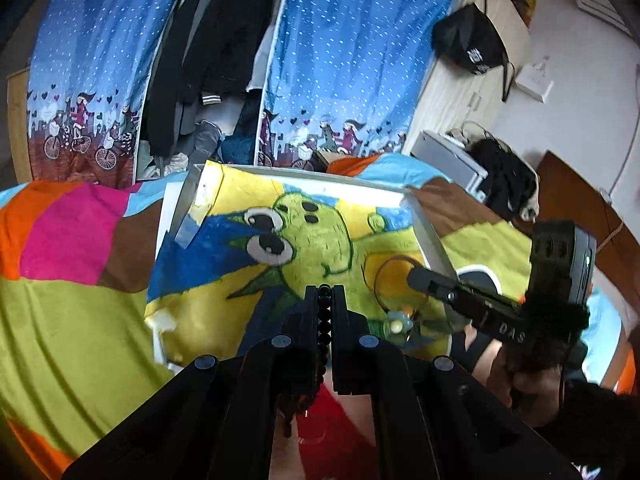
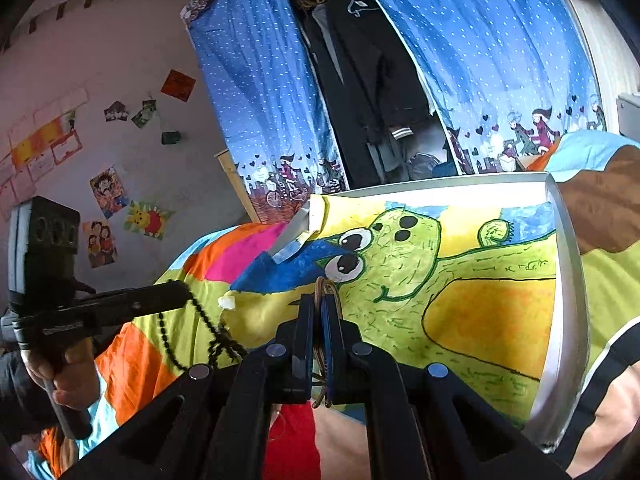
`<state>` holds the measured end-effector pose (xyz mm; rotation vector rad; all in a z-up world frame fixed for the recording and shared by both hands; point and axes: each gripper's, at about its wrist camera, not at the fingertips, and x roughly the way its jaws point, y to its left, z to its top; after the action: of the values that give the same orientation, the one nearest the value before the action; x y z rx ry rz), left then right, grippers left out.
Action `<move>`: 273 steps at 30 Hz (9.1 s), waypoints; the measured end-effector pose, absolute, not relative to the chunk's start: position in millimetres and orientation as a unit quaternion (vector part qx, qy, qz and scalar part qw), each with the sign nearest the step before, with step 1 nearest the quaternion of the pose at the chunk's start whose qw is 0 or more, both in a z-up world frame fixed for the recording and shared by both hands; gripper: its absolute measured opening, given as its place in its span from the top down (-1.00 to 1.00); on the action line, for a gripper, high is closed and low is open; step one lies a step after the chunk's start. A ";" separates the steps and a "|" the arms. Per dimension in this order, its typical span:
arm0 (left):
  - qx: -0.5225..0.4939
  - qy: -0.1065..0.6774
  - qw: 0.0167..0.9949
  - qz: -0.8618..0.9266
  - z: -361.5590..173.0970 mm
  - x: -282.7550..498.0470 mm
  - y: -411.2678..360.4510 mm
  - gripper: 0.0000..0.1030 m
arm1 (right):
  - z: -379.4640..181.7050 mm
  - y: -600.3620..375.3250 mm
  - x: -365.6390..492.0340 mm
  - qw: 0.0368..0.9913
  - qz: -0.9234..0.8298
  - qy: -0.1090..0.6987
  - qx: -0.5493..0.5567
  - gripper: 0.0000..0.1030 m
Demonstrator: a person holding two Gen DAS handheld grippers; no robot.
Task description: Organize jewelry
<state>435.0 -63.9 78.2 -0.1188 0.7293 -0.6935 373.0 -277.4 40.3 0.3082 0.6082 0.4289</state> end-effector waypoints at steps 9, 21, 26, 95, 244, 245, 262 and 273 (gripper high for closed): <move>-0.088 0.347 0.884 -0.300 68.4 479.3 -70.6 0.94 | 25.6 -296.3 392.3 0.916 0.166 0.315 0.183 0.90; -0.087 0.414 0.877 -0.226 10.3 513.9 -65.2 0.94 | 7.1 -302.3 393.6 0.916 0.144 0.341 0.157 0.87; -0.085 0.422 0.877 -0.212 4.1 511.8 -62.9 0.52 | 1.6 -305.1 391.3 0.916 0.135 0.344 0.158 0.29; 0.027 0.432 0.882 -0.187 -59.8 172.0 -10.0 -0.44 | -58.7 -229.4 166.8 0.887 0.246 0.386 0.061 -0.36; -0.009 0.244 0.961 -0.133 82.0 127.6 26.3 -0.87 | 91.2 -246.7 87.8 0.980 0.058 0.186 0.034 -1.00; -0.008 0.251 0.959 -0.130 75.7 126.0 28.8 -0.87 | 83.6 -244.2 86.1 0.979 0.060 0.194 0.030 -1.00; 0.003 0.347 0.933 -0.099 2.2 135.5 35.5 -0.87 | -1.4 -245.3 93.3 0.945 0.096 0.309 0.050 -1.00; 0.010 0.371 0.922 -0.108 -19.2 162.3 27.8 -0.87 | -22.3 -251.6 116.5 0.933 0.102 0.342 0.054 -1.00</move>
<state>162.3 27.8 -19.2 0.0199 0.7617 -0.2218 116.5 -251.6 -22.3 0.1110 0.6994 0.2095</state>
